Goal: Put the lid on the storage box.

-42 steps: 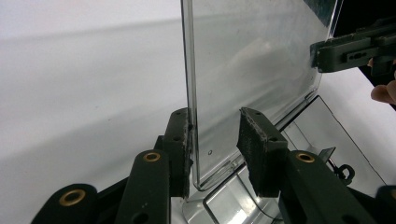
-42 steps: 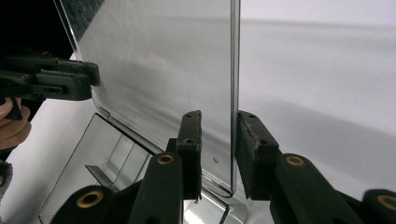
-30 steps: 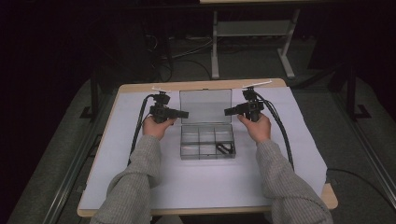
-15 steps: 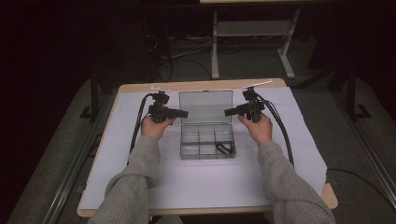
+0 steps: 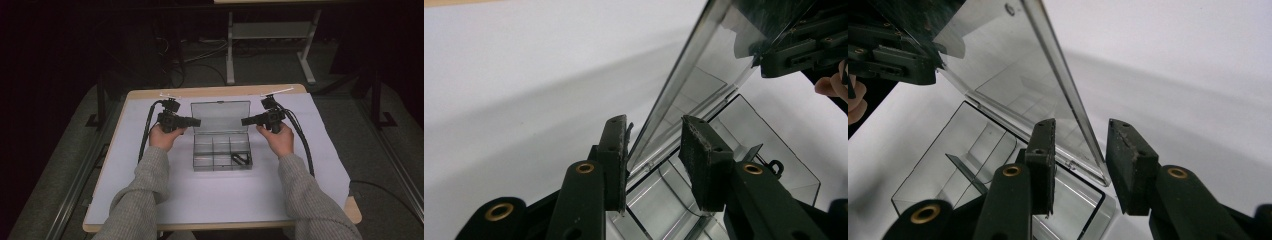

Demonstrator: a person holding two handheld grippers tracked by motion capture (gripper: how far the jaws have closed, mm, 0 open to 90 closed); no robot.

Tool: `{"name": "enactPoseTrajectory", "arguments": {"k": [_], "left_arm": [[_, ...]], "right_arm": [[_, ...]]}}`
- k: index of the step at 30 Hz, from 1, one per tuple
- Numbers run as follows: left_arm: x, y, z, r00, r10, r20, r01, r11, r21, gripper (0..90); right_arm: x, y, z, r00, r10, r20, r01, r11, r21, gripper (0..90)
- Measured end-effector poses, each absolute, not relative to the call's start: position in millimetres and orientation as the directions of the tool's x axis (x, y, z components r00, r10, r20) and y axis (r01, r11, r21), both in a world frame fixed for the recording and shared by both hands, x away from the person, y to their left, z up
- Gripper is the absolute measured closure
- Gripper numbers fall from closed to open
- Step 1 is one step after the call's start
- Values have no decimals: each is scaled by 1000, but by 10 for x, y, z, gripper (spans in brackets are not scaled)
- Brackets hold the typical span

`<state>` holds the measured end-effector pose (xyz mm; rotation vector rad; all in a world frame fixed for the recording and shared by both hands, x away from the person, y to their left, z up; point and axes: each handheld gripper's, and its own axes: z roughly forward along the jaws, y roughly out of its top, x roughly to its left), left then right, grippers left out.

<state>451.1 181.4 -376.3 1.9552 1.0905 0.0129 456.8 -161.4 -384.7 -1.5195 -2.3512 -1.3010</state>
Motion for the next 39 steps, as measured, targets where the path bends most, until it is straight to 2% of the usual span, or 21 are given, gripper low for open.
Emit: {"name": "enactPoseTrajectory", "arguments": {"k": [21, 39], "left_arm": [[4407, 1839, -3708, 644, 681, -348, 659, -264, 705, 632], [4343, 1820, -3667, 654, 680, -332, 650, -279, 707, 609]], "right_arm": [[4449, -1598, -3770, -535, 738, 411, 759, 207, 617, 644], [4274, -1702, -3736, -532, 762, 369, 758, 236, 608, 577]]}}
